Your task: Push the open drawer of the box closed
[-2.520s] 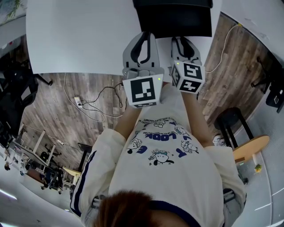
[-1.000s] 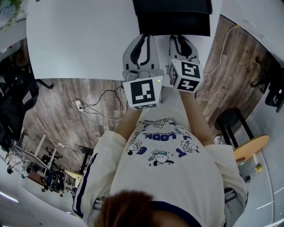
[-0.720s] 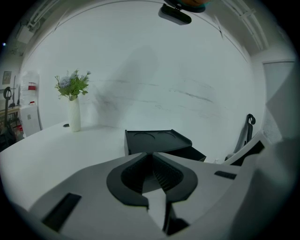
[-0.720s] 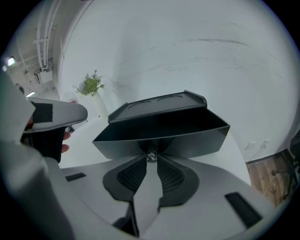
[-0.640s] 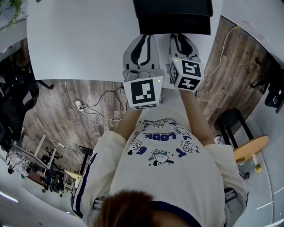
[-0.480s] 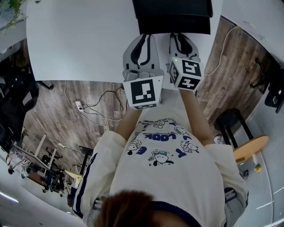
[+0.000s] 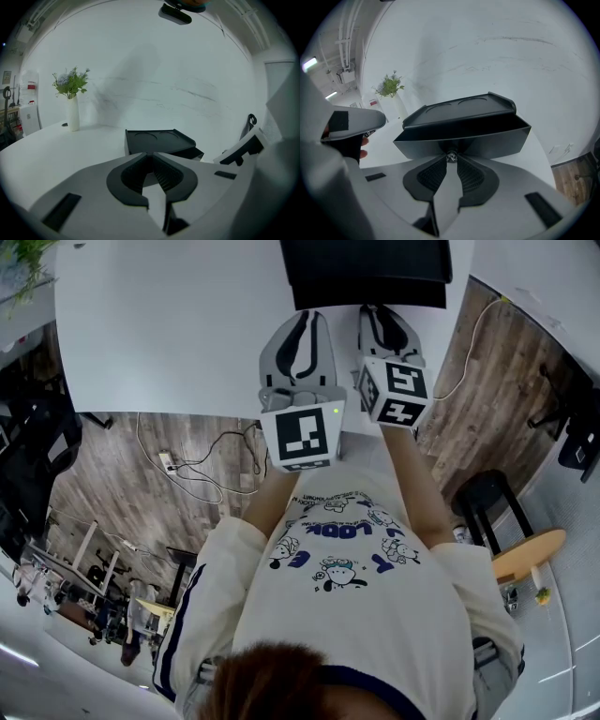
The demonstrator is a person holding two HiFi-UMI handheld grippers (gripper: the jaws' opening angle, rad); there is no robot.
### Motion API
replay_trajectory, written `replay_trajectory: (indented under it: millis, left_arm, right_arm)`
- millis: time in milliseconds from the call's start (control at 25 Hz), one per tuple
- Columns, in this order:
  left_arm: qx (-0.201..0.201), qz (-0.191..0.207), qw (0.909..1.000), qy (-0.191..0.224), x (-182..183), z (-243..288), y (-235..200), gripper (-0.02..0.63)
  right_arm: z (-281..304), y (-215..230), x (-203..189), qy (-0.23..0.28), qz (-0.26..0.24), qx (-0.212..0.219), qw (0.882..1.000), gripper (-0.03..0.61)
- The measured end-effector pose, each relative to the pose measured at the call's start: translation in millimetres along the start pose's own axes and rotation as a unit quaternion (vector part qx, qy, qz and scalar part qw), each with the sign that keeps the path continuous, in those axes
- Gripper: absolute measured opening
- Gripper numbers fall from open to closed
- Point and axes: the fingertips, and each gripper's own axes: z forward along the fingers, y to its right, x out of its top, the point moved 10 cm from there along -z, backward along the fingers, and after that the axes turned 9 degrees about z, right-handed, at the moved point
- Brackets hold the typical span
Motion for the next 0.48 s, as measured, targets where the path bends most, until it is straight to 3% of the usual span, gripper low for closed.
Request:
replay_trajectory:
  millis: [480]
  left_arm:
    - [0.005, -0.006, 0.9999, -0.009, 0, 7, -5, 0.044]
  right_arm:
    - [14, 0, 12, 0.005, -0.002, 0.005, 1.0, 0.084]
